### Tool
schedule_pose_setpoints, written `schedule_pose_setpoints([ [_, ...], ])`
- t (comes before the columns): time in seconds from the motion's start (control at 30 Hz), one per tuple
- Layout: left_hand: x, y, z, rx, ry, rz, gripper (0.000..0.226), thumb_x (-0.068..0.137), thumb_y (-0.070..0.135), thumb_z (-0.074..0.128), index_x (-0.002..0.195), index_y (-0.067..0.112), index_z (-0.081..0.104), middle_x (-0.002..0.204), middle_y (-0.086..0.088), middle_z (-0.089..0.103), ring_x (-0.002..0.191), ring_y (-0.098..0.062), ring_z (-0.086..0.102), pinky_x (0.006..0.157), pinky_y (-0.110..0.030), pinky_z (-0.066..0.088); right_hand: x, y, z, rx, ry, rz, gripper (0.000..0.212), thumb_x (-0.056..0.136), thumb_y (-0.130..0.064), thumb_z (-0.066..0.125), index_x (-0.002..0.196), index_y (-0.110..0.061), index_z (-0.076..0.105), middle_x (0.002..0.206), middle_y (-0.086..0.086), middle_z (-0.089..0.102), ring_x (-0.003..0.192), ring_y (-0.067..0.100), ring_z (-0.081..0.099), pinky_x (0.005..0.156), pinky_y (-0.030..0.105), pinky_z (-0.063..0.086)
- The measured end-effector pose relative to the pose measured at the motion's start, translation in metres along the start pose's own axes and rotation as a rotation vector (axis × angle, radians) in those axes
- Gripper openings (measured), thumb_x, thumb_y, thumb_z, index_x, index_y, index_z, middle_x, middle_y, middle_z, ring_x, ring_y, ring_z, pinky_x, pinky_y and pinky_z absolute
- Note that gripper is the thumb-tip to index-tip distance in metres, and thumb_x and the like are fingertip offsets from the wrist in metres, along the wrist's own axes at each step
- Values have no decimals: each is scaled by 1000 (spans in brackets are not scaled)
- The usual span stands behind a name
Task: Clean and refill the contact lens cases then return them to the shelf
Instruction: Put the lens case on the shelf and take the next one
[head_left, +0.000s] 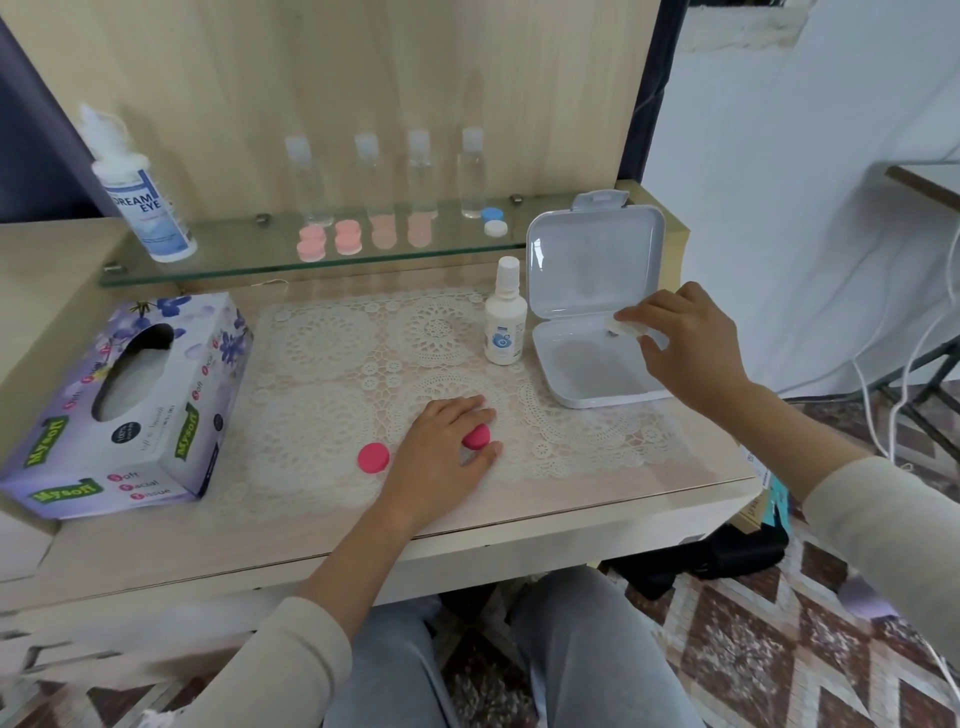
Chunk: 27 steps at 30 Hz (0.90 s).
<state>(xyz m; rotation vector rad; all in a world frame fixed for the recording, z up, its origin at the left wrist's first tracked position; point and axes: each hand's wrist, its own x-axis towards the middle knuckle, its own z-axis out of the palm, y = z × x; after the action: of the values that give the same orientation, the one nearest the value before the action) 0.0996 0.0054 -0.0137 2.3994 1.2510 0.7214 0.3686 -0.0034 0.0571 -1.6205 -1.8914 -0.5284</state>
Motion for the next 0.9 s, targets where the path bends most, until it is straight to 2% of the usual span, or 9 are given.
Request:
schedule_pose_setpoints([
  [0.27,0,0,0,-1,7,-1,41,88,36,57,126,22,54,138,12,44,126,-5,29,103,-12,10,-2,1,3,-3,31,-15,37,61,18,70,85,-11,73,76,5,68,63,30,51,47,23,40],
  [0.4,0,0,0,1,4,2,41,88,37,56,127,22,53,138,12,44,126,-5,30,103,-12,11,-3,1,4,-15,35,-7,37,62,18,70,86,-10,72,77,6,68,62,29,50,50,21,34],
  [0.57,0,-1,0,-1,1,-4,42,88,37,56,127,22,53,138,11,44,126,-6,30,104,-15,13,-3,0,5,-30,20,3,33,62,7,77,90,-10,72,79,6,68,63,30,51,51,22,34],
  [0.7,0,-1,1,-3,1,-4,42,88,37,57,127,22,53,138,11,44,126,-6,30,104,-15,13,-4,1,8,-49,31,-3,39,61,17,69,87,-12,73,77,4,67,63,29,51,47,21,34],
  [0.9,0,0,0,0,1,-5,42,88,37,56,128,22,52,139,12,43,127,-6,30,105,-15,13,-4,-1,9,-58,42,13,42,60,21,65,85,-12,73,76,5,67,61,29,51,47,20,33],
])
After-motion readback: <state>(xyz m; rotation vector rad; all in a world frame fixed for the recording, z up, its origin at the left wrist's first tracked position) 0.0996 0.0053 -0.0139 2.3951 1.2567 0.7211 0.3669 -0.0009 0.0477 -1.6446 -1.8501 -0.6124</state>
